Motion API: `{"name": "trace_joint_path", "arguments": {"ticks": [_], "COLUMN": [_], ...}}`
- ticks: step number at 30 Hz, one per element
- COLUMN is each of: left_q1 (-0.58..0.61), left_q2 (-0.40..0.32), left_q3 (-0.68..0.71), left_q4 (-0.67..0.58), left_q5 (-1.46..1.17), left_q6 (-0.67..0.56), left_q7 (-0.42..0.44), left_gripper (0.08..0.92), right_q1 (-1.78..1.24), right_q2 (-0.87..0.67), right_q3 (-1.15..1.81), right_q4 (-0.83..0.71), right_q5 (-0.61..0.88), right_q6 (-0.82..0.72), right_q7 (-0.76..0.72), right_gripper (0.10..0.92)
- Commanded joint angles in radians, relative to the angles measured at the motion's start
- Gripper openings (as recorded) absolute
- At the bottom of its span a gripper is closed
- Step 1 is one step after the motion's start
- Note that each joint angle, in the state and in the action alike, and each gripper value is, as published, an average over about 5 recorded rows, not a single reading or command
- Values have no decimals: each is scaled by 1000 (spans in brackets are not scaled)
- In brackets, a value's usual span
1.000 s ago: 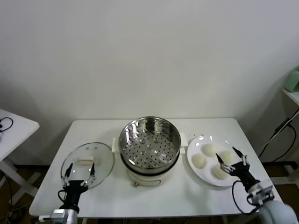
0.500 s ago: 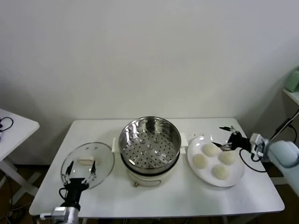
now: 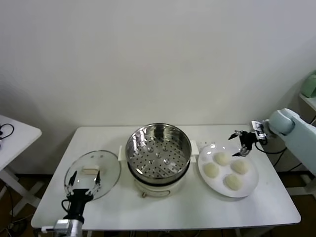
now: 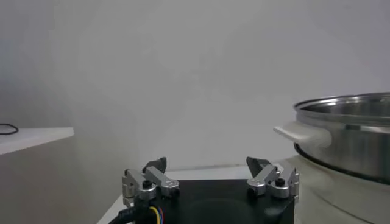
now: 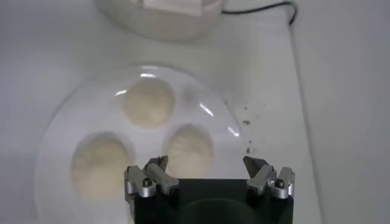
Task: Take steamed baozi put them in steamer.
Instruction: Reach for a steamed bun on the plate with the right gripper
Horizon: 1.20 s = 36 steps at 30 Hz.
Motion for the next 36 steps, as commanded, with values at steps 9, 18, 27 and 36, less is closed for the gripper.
{"name": "trace_joint_path", "arguments": {"ticks": [9,18,27,36], "left_q1": [-9,9,14,22], "left_q2": [-9,-5,-5,-6], "left_q3": [17,4,-3,-11], "left_q4": [-16,-13,-15,-11], "left_q5": [21,17,17,16], "left_q6": [20,16,18,15], "left_q7": [-5,-7,-9,-10], "left_gripper": [823,823,823,823], "right_q1": [83,-3,-44,-61], "right_q2": [174,221,244,279], "right_q3": [-154,-62,-12,27], "right_q4": [-183,-244,-262,-308], "right_q5": [-127,-195,-208,-242], "right_q6": [21,54,67,84], "right_q7": [-77,-31,1,1], "right_gripper": [823,823,823,823]}}
